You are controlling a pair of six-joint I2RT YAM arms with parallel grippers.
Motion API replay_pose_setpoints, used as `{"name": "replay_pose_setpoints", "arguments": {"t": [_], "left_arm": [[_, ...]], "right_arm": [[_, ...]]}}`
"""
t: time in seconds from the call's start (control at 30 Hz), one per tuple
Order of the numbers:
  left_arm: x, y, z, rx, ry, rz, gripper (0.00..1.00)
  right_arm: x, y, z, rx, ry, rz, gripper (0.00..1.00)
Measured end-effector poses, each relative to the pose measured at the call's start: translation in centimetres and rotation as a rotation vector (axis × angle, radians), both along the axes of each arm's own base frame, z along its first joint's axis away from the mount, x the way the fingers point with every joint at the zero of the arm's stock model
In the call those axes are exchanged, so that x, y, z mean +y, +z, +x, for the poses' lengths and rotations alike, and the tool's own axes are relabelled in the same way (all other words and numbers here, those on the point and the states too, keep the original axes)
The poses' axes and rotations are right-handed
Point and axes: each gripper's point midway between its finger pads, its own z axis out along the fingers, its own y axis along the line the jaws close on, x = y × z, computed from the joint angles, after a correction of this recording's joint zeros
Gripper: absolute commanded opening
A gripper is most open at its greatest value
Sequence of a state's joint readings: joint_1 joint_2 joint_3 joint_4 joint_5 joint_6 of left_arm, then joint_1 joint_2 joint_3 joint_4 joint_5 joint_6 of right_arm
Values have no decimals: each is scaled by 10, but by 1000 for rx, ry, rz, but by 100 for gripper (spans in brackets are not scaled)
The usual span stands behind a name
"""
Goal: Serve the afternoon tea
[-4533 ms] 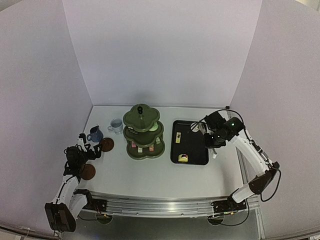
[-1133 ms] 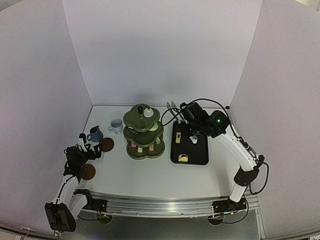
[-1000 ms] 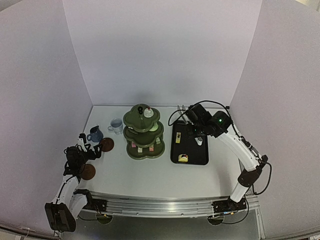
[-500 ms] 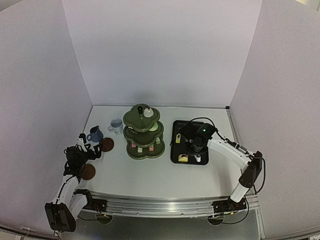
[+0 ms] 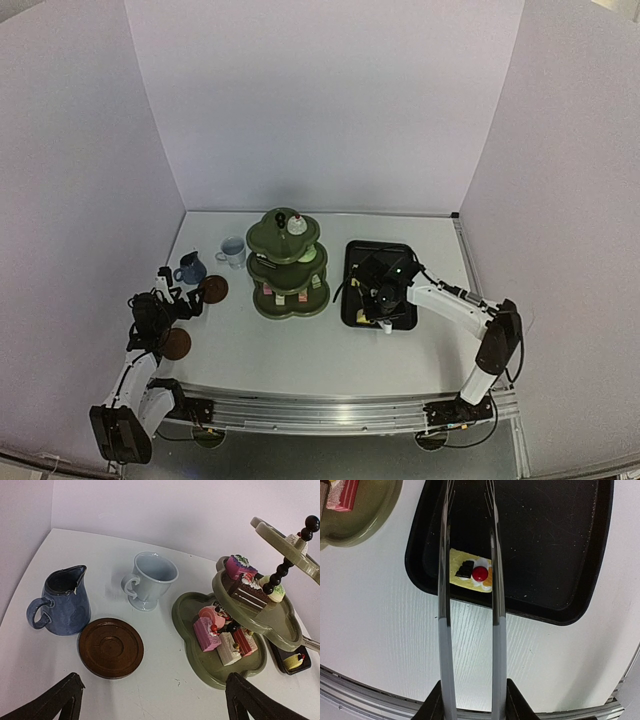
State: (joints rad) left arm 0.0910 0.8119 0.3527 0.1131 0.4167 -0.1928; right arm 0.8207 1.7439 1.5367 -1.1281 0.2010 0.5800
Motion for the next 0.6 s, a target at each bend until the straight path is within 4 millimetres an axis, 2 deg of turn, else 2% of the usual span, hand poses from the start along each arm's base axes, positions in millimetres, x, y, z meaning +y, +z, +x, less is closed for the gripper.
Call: {"name": "replay_pose_setpoints", "arguments": {"t": [0.23,0.6], "left_arm": [[0,0,0,-1,0,0,100],[0,0,0,-1,0,0,100]], "right_arm": [[6,-19,1,40,3,-16,34],[12,-32,8,49,-5,-31,35]]}}
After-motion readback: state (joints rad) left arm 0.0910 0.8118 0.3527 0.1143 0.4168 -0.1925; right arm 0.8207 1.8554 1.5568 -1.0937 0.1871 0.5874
